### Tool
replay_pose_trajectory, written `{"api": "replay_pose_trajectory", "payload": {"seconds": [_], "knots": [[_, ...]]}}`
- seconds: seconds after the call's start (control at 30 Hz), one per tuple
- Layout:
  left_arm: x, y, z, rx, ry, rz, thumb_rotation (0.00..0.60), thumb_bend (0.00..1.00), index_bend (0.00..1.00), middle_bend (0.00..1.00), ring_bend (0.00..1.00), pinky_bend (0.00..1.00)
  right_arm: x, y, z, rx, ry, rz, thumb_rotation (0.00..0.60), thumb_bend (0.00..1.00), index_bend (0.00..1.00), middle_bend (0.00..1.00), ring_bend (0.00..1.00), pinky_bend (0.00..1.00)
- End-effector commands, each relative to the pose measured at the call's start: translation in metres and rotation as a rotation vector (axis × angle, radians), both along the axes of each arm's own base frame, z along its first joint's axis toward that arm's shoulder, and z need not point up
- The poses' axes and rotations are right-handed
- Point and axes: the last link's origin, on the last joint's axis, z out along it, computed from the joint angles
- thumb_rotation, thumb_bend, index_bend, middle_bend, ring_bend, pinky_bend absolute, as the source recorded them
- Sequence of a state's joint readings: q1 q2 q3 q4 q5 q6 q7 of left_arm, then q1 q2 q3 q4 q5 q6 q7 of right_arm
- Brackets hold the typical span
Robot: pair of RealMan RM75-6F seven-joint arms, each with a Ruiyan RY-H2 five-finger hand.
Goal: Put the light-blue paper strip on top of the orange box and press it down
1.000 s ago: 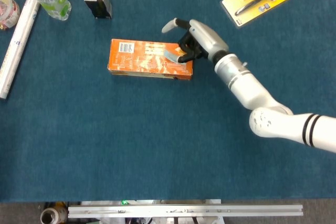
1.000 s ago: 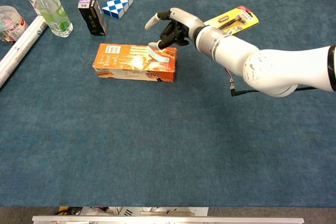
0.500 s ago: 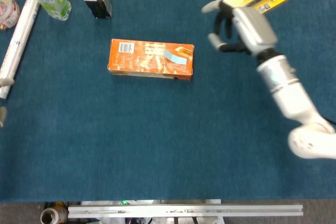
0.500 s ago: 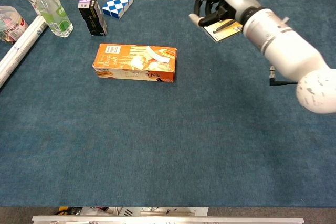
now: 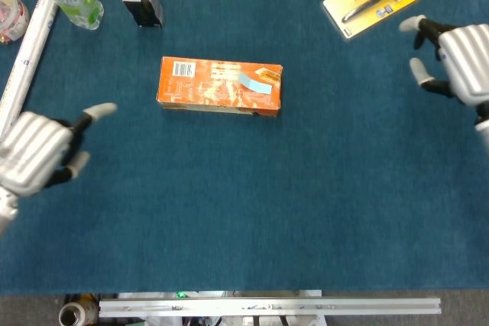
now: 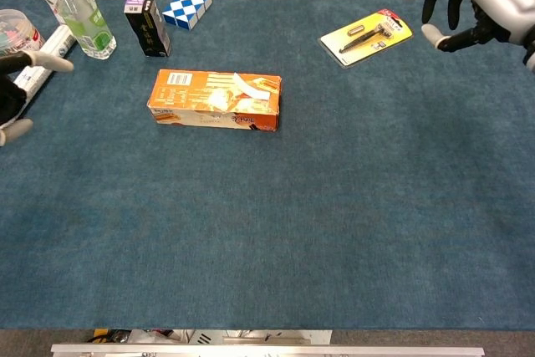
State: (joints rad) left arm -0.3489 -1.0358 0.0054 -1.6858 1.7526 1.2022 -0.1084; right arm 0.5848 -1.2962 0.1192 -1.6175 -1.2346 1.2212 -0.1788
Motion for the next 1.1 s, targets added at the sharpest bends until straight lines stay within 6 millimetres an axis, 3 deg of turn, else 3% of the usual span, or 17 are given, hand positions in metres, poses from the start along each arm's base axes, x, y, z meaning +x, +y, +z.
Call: {"api": "replay_pose_trajectory", "payload": {"seconds": [0.03, 0.2, 0.4, 0.77, 1.1], "knots": [[0.020, 0.011, -0.019, -0.071, -0.018, -0.065, 0.600, 0.38, 0.13, 0.66, 0.76, 0.83, -0.006, 0.005, 0.004, -0.001, 0.025, -0.017, 0.600, 0.38, 0.34, 0.51, 0.59, 0.86], [0.046, 0.026, -0.043, -0.155, 0.000, -0.160, 0.600, 0.39, 0.10, 0.77, 0.88, 0.91, -0.008, 0.007, 0.012, -0.011, 0.053, -0.029, 0.600, 0.38, 0.34, 0.51, 0.59, 0.86], [0.079, 0.039, -0.072, -0.250, 0.025, -0.246, 0.600, 0.53, 0.09, 0.87, 0.99, 1.00, -0.010, -0.002, 0.022, -0.034, 0.101, -0.042, 0.600, 0.39, 0.34, 0.51, 0.59, 0.86], [0.115, 0.072, -0.121, -0.359, 0.115, -0.247, 0.600, 0.61, 0.07, 0.97, 1.00, 1.00, -0.014, -0.004, 0.014, -0.023, 0.090, -0.068, 0.600, 0.44, 0.34, 0.51, 0.59, 0.86], [0.129, 0.098, -0.148, -0.375, 0.158, -0.181, 0.600, 0.65, 0.06, 1.00, 1.00, 1.00, -0.014, -0.007, 0.010, -0.026, 0.087, -0.066, 0.600, 0.45, 0.34, 0.51, 0.59, 0.86]]}}
